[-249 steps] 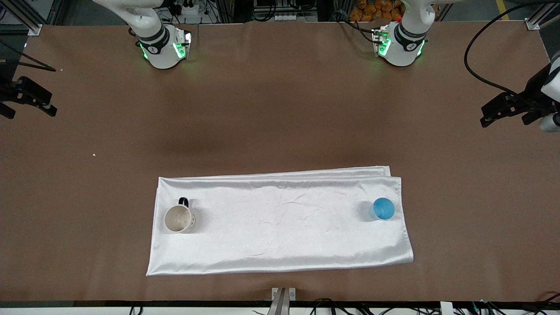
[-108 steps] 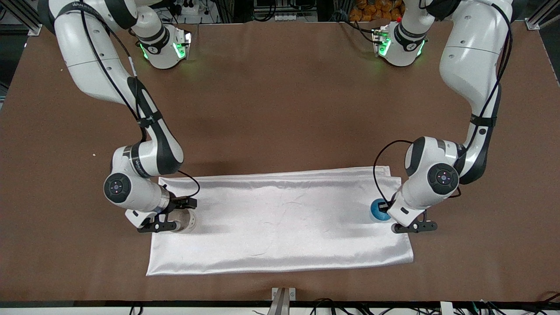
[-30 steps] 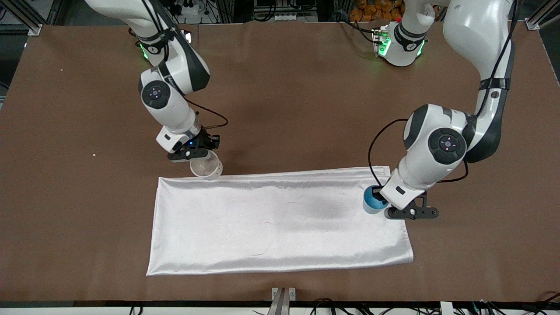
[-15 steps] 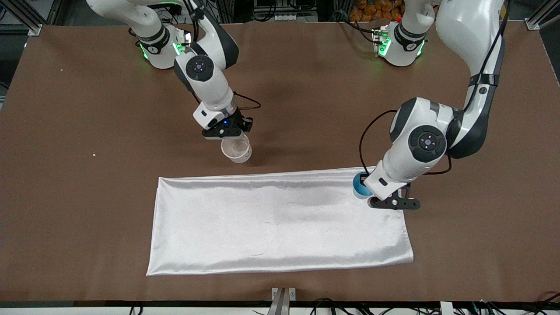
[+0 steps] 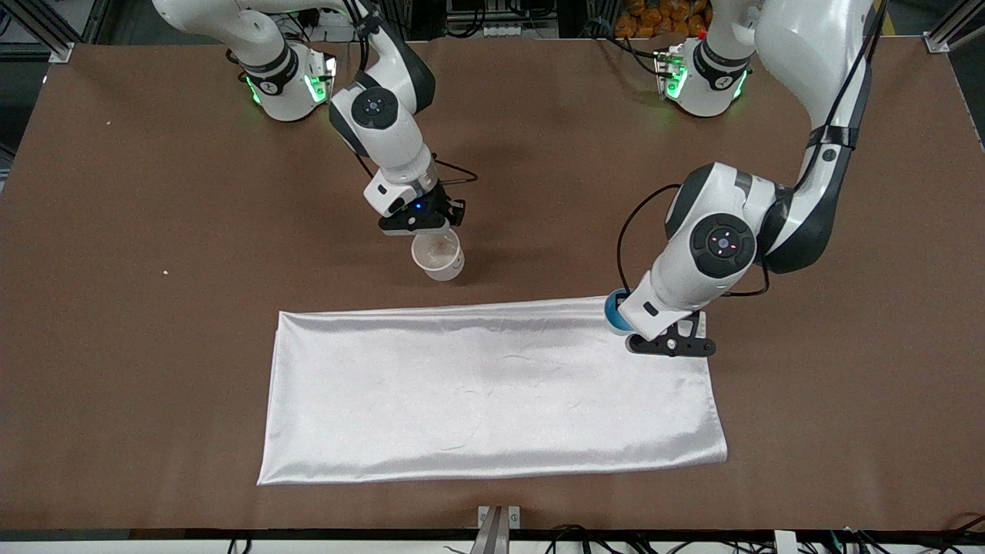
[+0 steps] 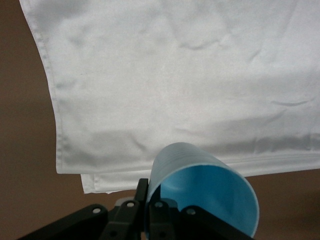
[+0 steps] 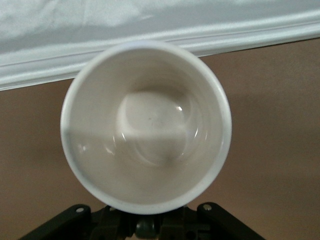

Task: Place blue cup into white mug on table

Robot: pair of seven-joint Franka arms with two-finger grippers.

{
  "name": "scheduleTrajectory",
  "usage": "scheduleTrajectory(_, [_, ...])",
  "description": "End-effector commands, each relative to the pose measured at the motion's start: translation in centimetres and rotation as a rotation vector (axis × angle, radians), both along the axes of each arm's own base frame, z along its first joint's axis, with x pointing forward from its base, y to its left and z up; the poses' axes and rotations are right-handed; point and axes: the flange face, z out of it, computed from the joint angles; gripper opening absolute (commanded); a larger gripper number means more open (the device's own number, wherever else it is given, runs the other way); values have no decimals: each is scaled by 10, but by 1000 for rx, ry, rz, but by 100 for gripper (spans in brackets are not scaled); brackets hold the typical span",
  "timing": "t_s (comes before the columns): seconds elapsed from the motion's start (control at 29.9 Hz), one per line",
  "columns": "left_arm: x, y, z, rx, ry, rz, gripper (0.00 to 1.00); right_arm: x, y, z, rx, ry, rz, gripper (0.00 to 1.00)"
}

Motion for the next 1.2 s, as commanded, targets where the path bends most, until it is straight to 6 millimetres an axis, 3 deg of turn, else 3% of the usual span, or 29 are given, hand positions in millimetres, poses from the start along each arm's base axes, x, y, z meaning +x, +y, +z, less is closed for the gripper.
scheduleTrajectory(0.0, [-1,0,-4,38,-4,4,0,-18,20,-10,1,7,-21,0])
scheduleTrajectory(0.47, [-6,-13,5,20,-13,12,0,-50,49,-31,-17,39,-31,0])
scheduleTrajectory(0.87, [-11,-23,7,13,-11,15,0,-48,51,-46,-7,32,-34,3])
scheduleTrajectory(0.9, [-11,-23,7,13,-11,13,0,-47,51,-47,-8,32,-36,8])
scheduleTrajectory(0.97, [-11,-23,7,13,-11,15,0,-47,51,-48,-6,31,-36,31])
scheduleTrajectory(1.07, [-11,-24,7,12,-11,14,0,-44,50,-48,-7,30,-41,79])
scheduleTrajectory(1.14, [-11,-24,7,11,-12,15,0,-43,50,-49,-6,31,-46,100])
scheduleTrajectory(1.17, [-11,-24,7,11,-10,16,0,-43,49,-49,-7,33,-47,100])
